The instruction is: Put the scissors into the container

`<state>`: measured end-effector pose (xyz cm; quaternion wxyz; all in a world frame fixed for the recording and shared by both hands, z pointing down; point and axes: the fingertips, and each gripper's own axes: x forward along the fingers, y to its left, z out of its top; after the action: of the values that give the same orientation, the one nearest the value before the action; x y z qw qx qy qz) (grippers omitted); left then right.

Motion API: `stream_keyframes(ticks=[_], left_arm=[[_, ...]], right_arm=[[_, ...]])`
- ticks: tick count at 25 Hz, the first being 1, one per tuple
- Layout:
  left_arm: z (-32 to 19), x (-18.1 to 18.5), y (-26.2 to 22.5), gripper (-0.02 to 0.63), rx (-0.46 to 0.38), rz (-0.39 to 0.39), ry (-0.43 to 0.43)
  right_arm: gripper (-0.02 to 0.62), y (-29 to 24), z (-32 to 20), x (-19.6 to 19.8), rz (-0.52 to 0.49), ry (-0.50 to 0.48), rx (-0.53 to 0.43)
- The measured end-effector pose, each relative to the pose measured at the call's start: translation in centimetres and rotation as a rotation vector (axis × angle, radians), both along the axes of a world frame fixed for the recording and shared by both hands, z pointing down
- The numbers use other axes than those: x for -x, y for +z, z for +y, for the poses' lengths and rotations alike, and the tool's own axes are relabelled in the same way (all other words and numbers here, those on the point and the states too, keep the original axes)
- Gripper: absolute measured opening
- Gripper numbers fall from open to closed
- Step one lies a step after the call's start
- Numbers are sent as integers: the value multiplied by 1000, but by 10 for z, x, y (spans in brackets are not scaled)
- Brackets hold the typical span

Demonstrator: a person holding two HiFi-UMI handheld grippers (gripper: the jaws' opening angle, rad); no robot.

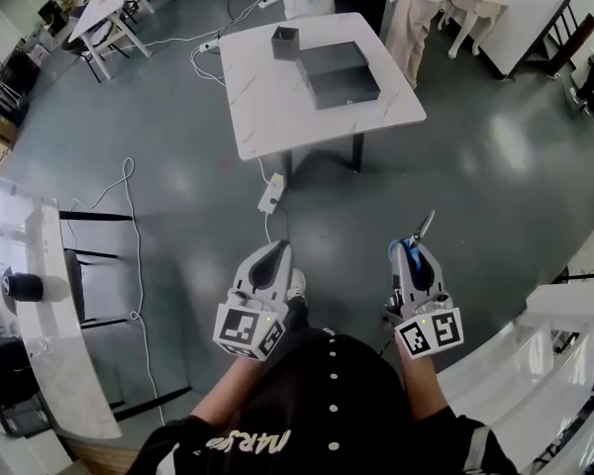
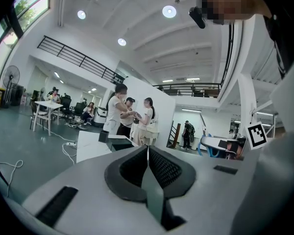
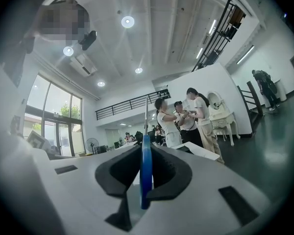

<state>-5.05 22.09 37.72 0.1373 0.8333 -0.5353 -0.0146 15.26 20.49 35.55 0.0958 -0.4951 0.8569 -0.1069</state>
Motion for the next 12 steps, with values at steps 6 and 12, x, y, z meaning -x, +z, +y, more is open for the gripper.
stream_keyframes(ticks=[6,12], left_arm=[[-44,13,-8,35,-13,0,23],[-84,30,-7,35,-15,1,42]], right_arm=[[60,-6,-38,13,-2,21,-2],[60,-4,-72,29,-1,40,0]])
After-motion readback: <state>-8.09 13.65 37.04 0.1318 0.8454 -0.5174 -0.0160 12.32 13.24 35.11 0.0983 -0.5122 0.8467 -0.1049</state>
